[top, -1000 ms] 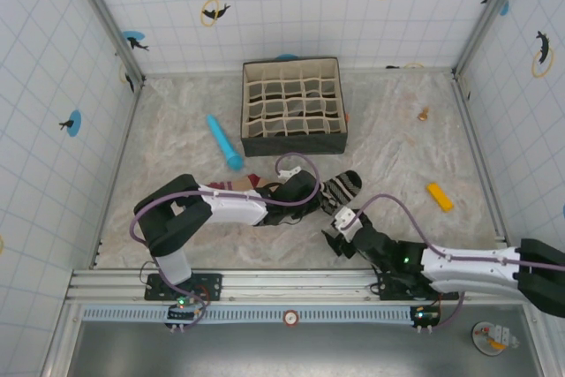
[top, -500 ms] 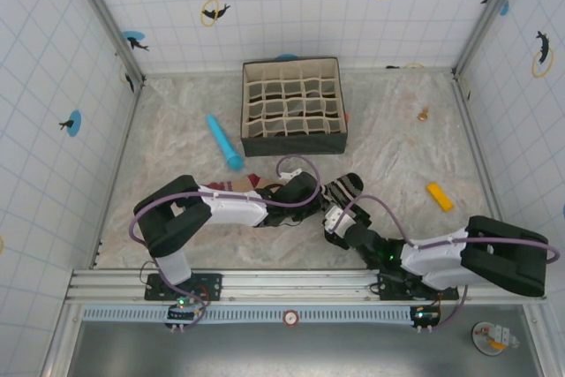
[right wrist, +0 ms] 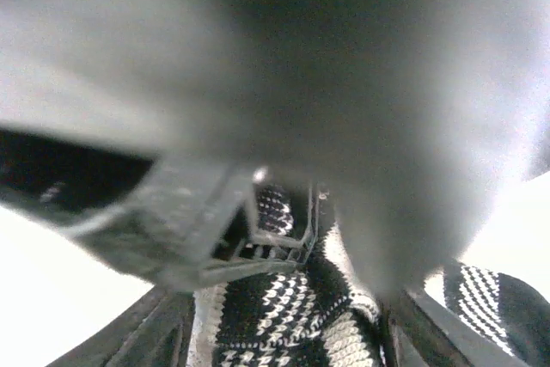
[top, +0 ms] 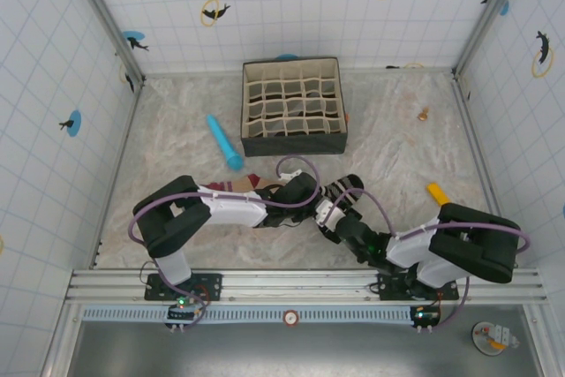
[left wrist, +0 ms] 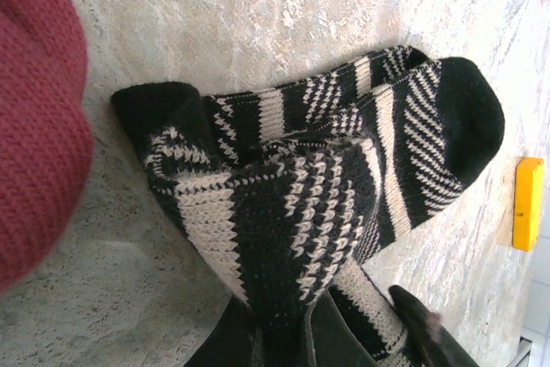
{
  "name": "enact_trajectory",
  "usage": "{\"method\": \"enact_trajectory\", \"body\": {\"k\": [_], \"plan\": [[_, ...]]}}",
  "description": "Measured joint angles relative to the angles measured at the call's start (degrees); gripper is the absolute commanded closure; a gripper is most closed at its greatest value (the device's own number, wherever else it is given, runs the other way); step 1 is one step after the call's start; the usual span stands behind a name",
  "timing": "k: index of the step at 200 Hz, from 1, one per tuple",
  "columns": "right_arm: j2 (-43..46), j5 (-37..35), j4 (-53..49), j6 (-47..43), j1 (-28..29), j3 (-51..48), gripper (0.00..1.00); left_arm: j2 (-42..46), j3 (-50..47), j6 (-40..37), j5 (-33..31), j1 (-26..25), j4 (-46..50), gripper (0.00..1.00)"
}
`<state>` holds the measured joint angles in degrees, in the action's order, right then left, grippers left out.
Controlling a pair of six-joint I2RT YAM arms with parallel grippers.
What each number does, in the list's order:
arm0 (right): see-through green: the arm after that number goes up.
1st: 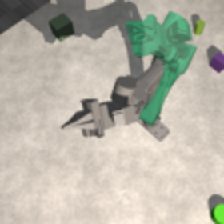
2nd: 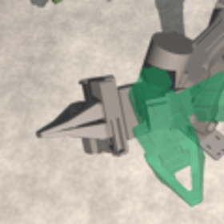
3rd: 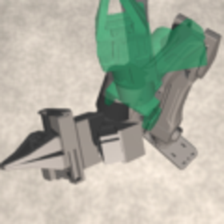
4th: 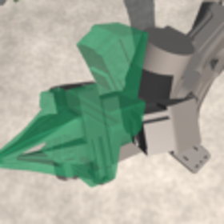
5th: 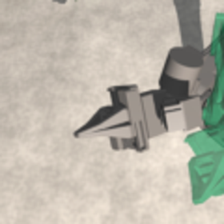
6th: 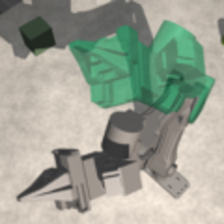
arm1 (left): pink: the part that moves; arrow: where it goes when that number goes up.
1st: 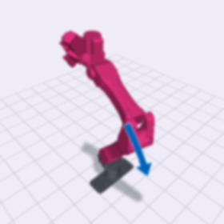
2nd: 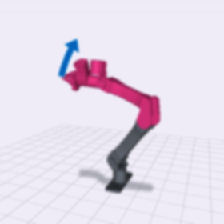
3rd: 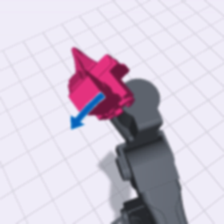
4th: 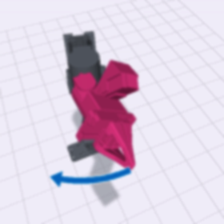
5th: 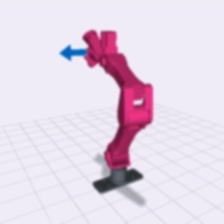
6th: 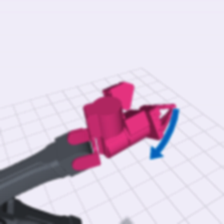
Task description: Roll the socks
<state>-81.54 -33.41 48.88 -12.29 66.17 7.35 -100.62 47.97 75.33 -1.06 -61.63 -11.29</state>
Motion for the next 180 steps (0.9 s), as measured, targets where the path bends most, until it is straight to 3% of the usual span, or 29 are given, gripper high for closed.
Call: {"method": "enact_trajectory", "body": {"k": [31, 49, 85, 126, 167, 175, 180], "plan": [[0.1, 0.9, -0.1, 1.9, -0.2, 0.0, 0.86, 0.1, -0.2, 0.0, 0.0, 0.0, -0.1, 1.00], [0.3, 1.3, -0.3, 3.3, -0.2, -0.2, 1.00, 0.1, -0.2, 0.0, 0.0, 0.0, -0.1, 0.84], [4.5, 4.3, -0.4, 9.6, -2.2, -3.5, 1.00, 0.4, -0.3, 0.3, 0.4, -0.3, 0.4, 0.58], [7.6, 10.6, 0.5, 17.9, -6.7, -5.7, 1.00, 1.1, -0.3, 0.1, 0.6, -0.5, 1.1, 0.48], [9.9, 21.9, 0.5, 26.8, -15.9, -6.0, 1.00, 3.7, -0.3, -0.9, 0.4, -0.5, 1.4, 0.41], [10.1, 24.6, 0.6, 28.6, -18.1, -6.0, 1.00, 4.3, -0.3, -1.4, 0.3, -0.5, 1.4, 0.36], [10.1, 26.4, 0.6, 29.8, -19.7, -6.0, 1.00, 4.6, -0.3, -1.6, 0.2, -0.5, 1.4, 0.26]]}}
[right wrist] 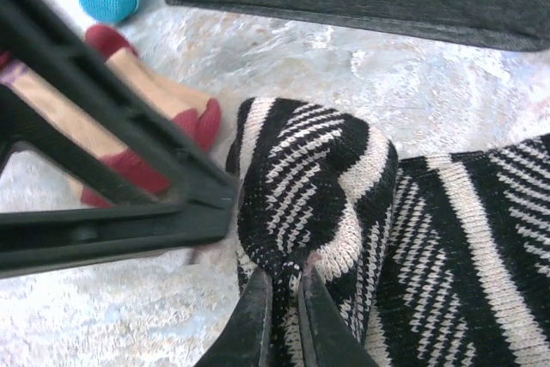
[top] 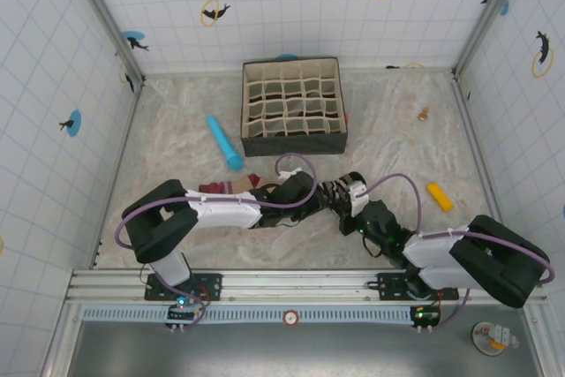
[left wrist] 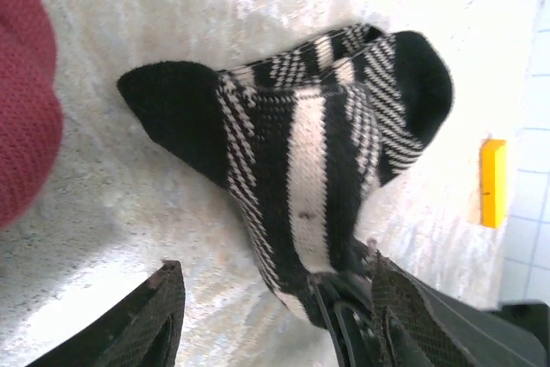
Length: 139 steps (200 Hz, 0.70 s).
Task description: Roll the socks
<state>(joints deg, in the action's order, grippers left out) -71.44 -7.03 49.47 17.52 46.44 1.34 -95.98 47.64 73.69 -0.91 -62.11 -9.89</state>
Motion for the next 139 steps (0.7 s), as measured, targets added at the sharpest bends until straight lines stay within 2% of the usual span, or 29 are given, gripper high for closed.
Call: {"method": "enact_trajectory", "body": {"k": [8, 41, 97, 139], "plan": [[0.0, 2.4, 0.0, 1.9, -2.0, 0.0, 1.00, 0.4, 0.0, -0.5, -0.2, 0.0, 0.0, 0.22], [-0.5, 9.7, 0.0, 8.5, -7.2, 0.0, 1.00, 1.5, -0.3, -1.7, -1.5, 0.0, -0.1, 0.22], [-1.0, 13.1, -1.0, 18.7, -11.3, 0.0, 1.00, 1.7, -0.8, -3.2, -2.7, 0.0, -1.1, 0.28], [-0.9, 16.2, -3.1, 24.1, -16.7, 0.0, 1.00, -0.7, -0.8, -3.4, -2.8, 0.0, -4.5, 0.31]]}}
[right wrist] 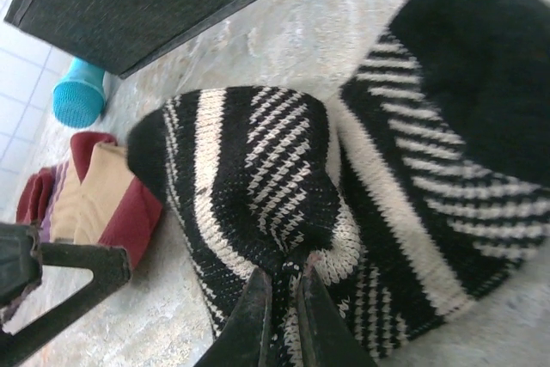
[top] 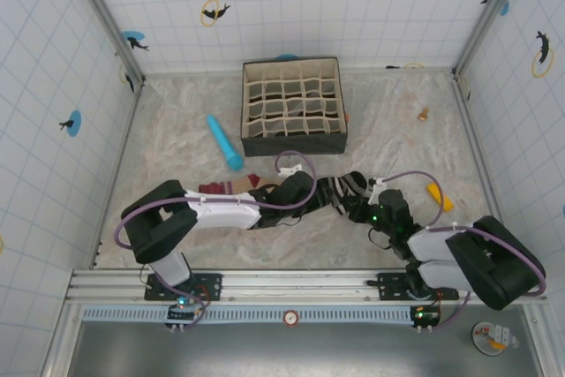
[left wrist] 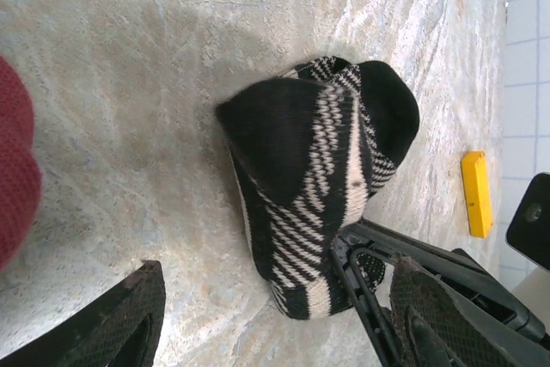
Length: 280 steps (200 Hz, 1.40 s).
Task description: Roll the socks
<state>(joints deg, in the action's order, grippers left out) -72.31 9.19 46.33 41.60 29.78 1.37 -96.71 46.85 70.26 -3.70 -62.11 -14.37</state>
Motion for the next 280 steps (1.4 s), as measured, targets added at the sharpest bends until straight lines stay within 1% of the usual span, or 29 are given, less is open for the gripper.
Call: {"method": "enact_trajectory", "body": {"k": [20, 70, 117, 140, 155, 172, 185, 192, 198, 203, 209, 220, 230, 243, 259, 280], "plan": [[-0.2, 1.4, -0.5, 1.2, -1.7, 0.0, 1.00, -1.8, 0.2, -0.4, 0.0, 0.0, -1.2, 0.31], [-2.8, 2.5, 0.9, 2.2, -2.4, 0.1, 1.00, -7.5, 2.8, -1.4, 0.0, 0.0, -3.9, 0.32], [-2.9, 2.7, 0.9, 1.3, -2.5, 0.1, 1.00, -10.8, 3.4, -1.3, 0.0, 0.9, -9.1, 0.33], [-2.9, 2.9, 0.8, -0.1, -2.5, 0.2, 1.00, -12.5, 4.7, -1.3, 0.0, 1.5, -10.6, 0.36], [-2.9, 3.4, 0.7, -1.2, -2.6, 0.2, 1.00, -13.7, 5.8, -1.3, 0.0, 1.9, -11.3, 0.40], [-2.9, 4.1, 0.7, -2.5, -2.8, 0.2, 1.00, -15.0, 6.8, -1.3, 0.1, 2.3, -11.7, 0.49], [-2.7, 4.4, 0.5, -3.4, -2.9, 0.3, 0.98, -15.9, 7.5, -1.4, 0.3, 2.5, -11.9, 0.62], [-2.4, 4.5, 0.2, -3.9, -2.9, 0.4, 0.95, -16.2, 7.7, -1.1, 0.4, 2.5, -12.1, 0.71], [-2.1, 4.6, -0.2, -4.3, -2.9, 0.4, 0.91, -16.3, 7.8, -1.2, 0.5, 2.5, -12.1, 0.79], [-1.6, 4.7, -0.7, -4.8, -2.9, 0.4, 0.87, -16.3, 7.8, -1.5, 0.6, 2.5, -12.1, 0.85], [-0.8, 4.8, -1.5, -5.3, -2.9, 0.4, 0.79, -16.3, 7.8, -1.4, 0.7, 2.5, -12.1, 0.91], [1.0, 4.7, -3.3, -5.8, -2.9, 0.4, 0.69, -16.3, 8.0, -1.0, 1.0, 2.6, -12.1, 1.00], [3.4, 4.5, -6.4, -7.3, -2.8, 0.4, 0.59, -16.3, 8.1, -1.3, 1.2, 2.6, -11.9, 1.00], [6.8, 3.9, -11.0, -8.5, -2.4, 0.5, 0.50, -16.2, 8.1, -1.1, 1.4, 2.6, -11.3, 1.00], [12.1, 2.5, -17.2, -10.5, -0.8, 0.6, 0.40, -15.2, 8.1, -1.0, 1.4, 2.5, -9.0, 1.00], [20.1, -1.1, -26.0, -13.7, 3.0, 1.3, 0.32, -13.0, 8.0, -0.6, 1.2, 2.6, -4.7, 1.00]]}}
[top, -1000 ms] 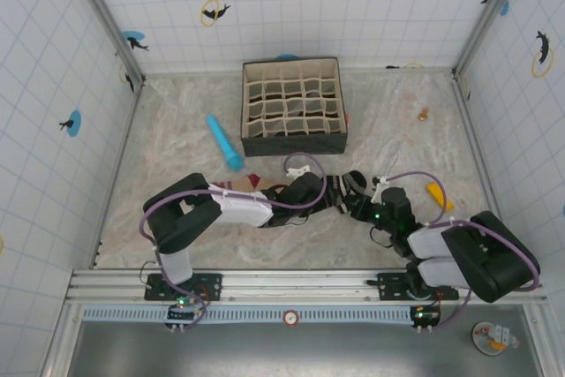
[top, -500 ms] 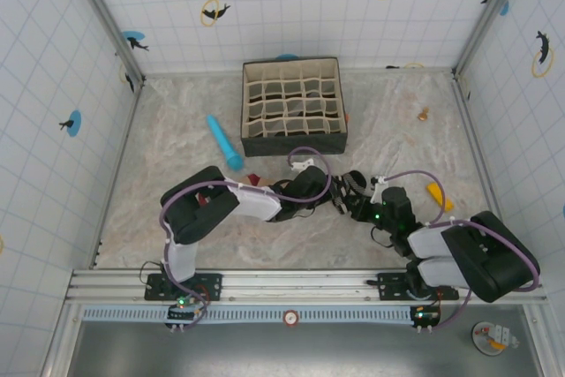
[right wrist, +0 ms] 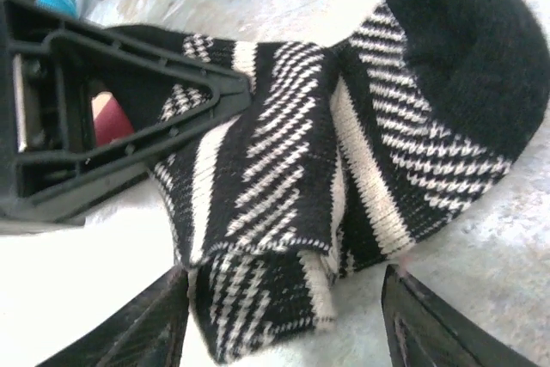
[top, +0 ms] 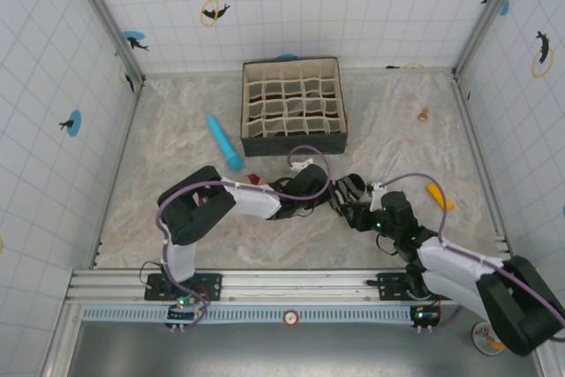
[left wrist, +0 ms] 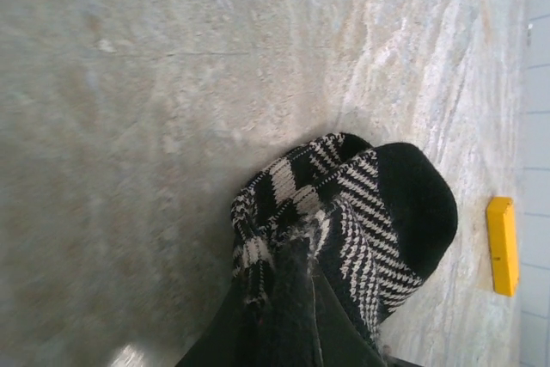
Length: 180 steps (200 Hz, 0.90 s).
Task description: Roll the socks
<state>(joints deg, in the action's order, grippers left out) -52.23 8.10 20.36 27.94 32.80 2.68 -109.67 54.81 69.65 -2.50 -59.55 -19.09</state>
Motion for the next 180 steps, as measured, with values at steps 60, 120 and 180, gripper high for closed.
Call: {"method": "enact_trajectory", "body": {"k": [60, 120, 180], "plan": [[12.8, -16.0, -8.6, -12.1, 18.9, 2.7, 0.20, 6.4, -3.1, 2.4, -0.3, 0.0, 10.0, 1.00], [1.9, -34.1, -4.2, -24.8, 39.2, 2.7, 0.20, 8.2, -4.9, 4.0, 0.4, 0.0, 11.6, 1.00], [-13.4, -43.1, 7.8, -33.1, 42.9, 3.0, 0.20, 9.8, -6.7, 4.3, 0.6, -0.5, 11.8, 1.00]]}}
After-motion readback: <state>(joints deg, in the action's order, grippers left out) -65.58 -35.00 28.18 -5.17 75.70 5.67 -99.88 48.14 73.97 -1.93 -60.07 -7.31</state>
